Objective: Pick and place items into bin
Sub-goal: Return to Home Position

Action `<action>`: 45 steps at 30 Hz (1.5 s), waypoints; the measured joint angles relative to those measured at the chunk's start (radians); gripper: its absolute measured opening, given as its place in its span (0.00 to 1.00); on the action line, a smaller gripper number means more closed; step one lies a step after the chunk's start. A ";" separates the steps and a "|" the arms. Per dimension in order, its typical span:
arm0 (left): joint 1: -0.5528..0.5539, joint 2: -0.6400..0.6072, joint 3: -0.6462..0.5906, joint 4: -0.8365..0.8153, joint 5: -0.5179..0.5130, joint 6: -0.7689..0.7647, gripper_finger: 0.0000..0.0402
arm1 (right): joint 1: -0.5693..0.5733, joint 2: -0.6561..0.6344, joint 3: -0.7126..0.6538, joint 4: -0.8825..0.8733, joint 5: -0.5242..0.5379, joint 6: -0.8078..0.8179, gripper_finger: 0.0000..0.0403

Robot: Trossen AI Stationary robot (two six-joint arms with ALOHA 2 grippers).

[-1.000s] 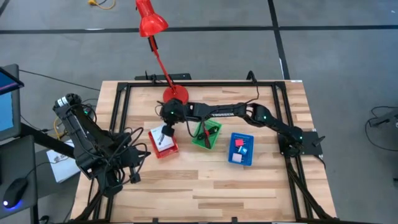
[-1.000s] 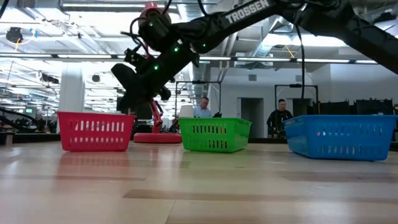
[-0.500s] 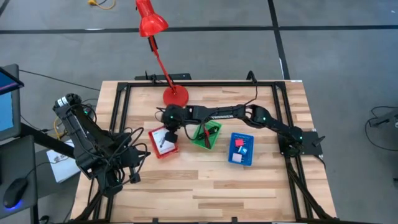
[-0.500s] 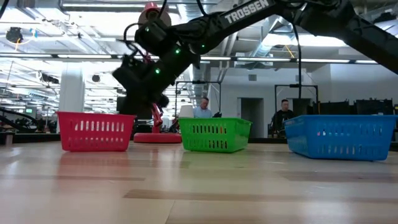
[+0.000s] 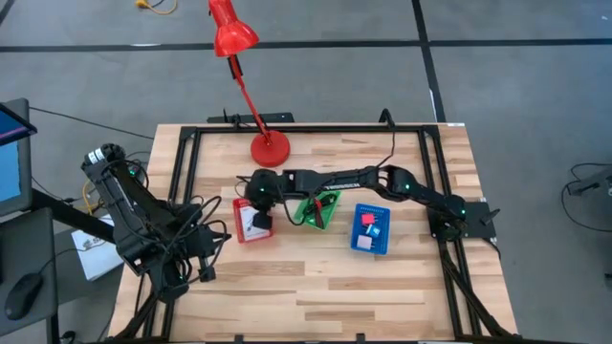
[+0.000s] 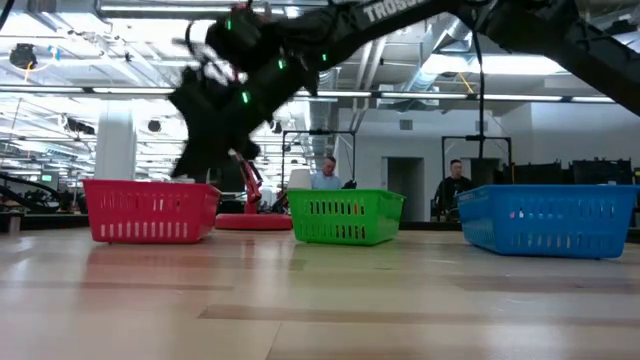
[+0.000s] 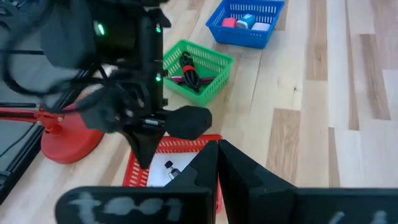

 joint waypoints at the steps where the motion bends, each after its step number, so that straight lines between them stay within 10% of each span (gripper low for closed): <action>1: 0.000 0.000 0.000 0.000 -0.006 0.000 0.00 | 0.003 -0.003 0.018 0.000 0.002 0.000 0.00; 8: 0.000 -0.013 0.000 -0.242 -0.040 -0.179 0.00 | 0.049 -0.030 0.261 -0.189 -0.019 -0.006 0.00; 20: -0.071 -0.206 -0.053 -0.347 0.004 -0.326 0.00 | 0.148 -0.448 0.221 -0.715 -0.018 0.021 0.00; 31: -0.109 -0.692 -0.339 -0.310 -0.105 -0.356 0.00 | 0.336 -0.809 -0.091 -0.806 0.348 0.065 0.00; 34: -0.114 -0.804 -0.464 -0.085 -0.081 -0.295 0.00 | 0.342 -0.967 -0.341 -0.644 0.236 0.005 0.00; 39: -0.123 -0.893 -0.710 0.666 0.005 0.237 0.00 | 0.327 -1.213 -0.822 -0.155 -0.043 -0.050 0.00; 45: -0.077 -0.891 -0.880 1.236 0.000 0.789 0.00 | 0.318 -1.472 -1.266 0.132 -0.019 0.051 0.00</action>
